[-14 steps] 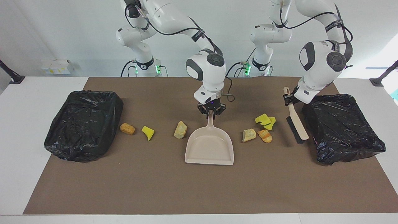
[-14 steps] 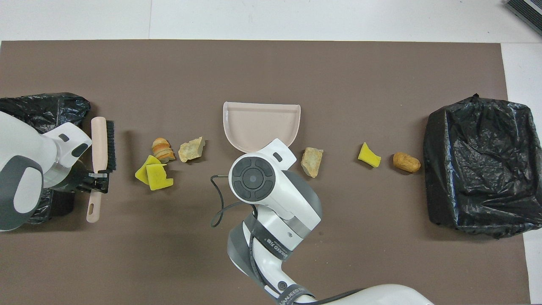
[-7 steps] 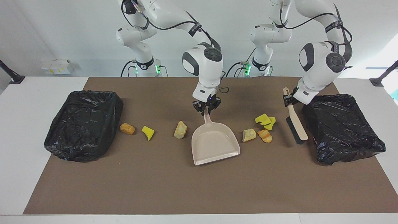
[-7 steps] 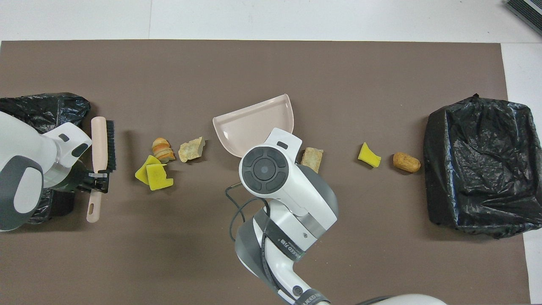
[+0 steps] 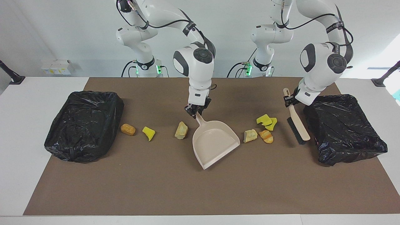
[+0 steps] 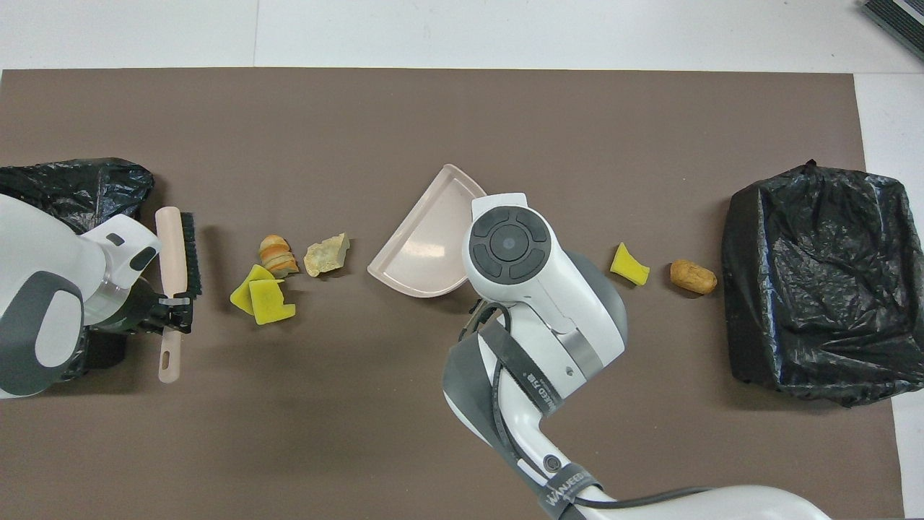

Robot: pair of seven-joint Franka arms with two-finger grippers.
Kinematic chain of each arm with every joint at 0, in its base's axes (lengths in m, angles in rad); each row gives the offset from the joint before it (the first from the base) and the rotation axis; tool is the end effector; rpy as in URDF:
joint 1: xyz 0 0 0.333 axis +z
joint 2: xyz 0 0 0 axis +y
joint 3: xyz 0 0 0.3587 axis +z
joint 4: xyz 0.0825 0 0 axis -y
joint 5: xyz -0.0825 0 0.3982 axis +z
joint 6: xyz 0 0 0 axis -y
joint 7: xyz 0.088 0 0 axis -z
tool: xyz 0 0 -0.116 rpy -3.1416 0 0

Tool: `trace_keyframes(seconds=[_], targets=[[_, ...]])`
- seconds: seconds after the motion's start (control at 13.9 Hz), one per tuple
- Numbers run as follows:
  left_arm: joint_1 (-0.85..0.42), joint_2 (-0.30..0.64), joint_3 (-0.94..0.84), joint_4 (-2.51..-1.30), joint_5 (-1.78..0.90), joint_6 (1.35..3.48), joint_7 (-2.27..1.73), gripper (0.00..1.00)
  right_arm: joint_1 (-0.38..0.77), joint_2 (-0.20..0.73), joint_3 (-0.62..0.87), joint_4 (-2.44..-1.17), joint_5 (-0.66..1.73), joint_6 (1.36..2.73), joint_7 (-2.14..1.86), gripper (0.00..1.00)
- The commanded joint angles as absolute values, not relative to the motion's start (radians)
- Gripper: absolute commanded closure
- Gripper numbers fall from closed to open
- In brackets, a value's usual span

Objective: Sweep and dump trash in bin

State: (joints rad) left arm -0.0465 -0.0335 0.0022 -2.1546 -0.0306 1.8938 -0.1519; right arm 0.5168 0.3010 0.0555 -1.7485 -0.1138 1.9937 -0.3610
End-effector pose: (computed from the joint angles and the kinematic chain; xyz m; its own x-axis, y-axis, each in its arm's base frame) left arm 0.5120 -0.0252 0.4235 0.9667 0.1181 -0.2268 0.1194 -0.9928 -0.0083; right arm 0.5592 0.3472 0.4207 0.5564 0.8267 -0.0831 0.8309 -0.5533 0.0589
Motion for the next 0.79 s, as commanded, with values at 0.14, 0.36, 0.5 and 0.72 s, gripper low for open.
trace_keyframes(seconds=[0.14, 0.36, 0.5, 0.72], targets=[[-0.097, -0.041, 0.002, -2.206, -0.040, 1.924, -0.167, 1.00, 0.502, 0.273, 0.064, -1.761, -0.106, 1.925, -0.770, 1.00], [-0.124, -0.037, -0.002, -2.232, -0.040, 1.972, -0.169, 1.00, 0.494, 0.267, 0.063, -1.784, -0.115, 1.943, -0.914, 1.00], [-0.141, -0.006, -0.002, -2.232, -0.038, 2.022, -0.169, 1.00, 0.482, 0.276, 0.063, -1.787, -0.123, 1.980, -0.953, 1.00], [-0.204, 0.032, -0.002, -2.230, -0.040, 2.081, -0.185, 1.00, 0.491, 0.304, 0.063, -1.787, -0.140, 2.031, -0.951, 1.00]])
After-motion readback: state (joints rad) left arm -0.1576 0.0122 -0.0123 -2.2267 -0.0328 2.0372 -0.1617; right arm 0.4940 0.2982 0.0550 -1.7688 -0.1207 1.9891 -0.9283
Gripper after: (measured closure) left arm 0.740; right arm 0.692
